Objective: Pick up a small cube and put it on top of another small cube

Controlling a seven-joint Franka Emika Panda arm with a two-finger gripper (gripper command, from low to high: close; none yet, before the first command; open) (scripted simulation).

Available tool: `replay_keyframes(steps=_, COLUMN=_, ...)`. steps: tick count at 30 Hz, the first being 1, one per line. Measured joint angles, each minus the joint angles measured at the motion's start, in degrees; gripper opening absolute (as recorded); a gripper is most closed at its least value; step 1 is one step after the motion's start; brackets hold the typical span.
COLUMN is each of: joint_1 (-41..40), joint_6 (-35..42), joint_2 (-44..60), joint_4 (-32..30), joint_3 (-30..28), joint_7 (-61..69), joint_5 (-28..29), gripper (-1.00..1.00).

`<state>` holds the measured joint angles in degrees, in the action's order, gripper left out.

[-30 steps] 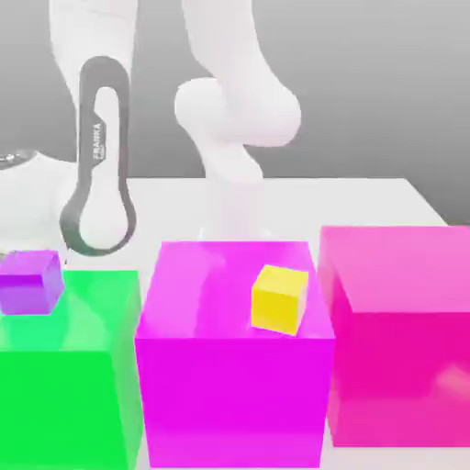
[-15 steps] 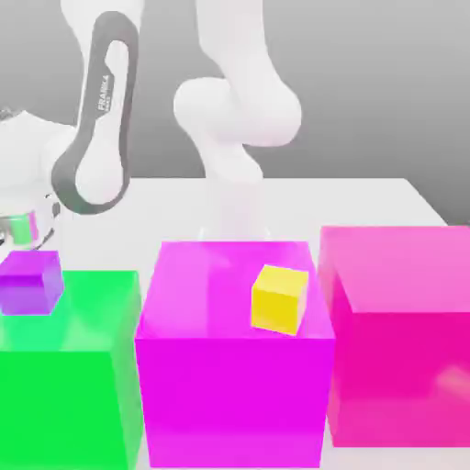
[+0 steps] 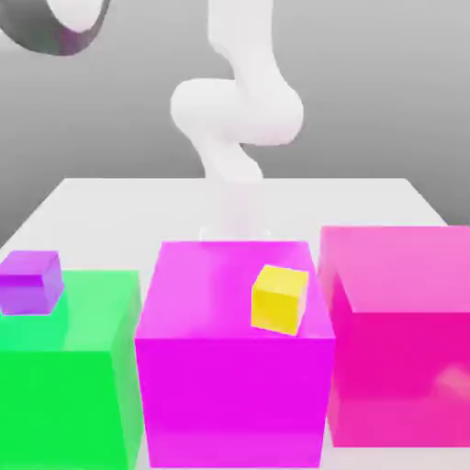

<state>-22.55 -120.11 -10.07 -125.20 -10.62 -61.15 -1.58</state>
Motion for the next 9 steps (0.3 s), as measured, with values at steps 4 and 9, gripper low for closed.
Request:
replay_keyframes(steps=4, joint_1=2.28, joint_6=1.46, joint_2=0.28, joint_4=-2.69, joint_3=2.56, joint_7=2.28, joint_5=2.43, gripper=-1.00)
replay_keyframes(steps=9, joint_1=2.37, joint_6=-2.45, joint_2=1.74, joint_4=-5.48, joint_3=2.68, joint_7=2.56, joint_5=2.45, gripper=1.00)
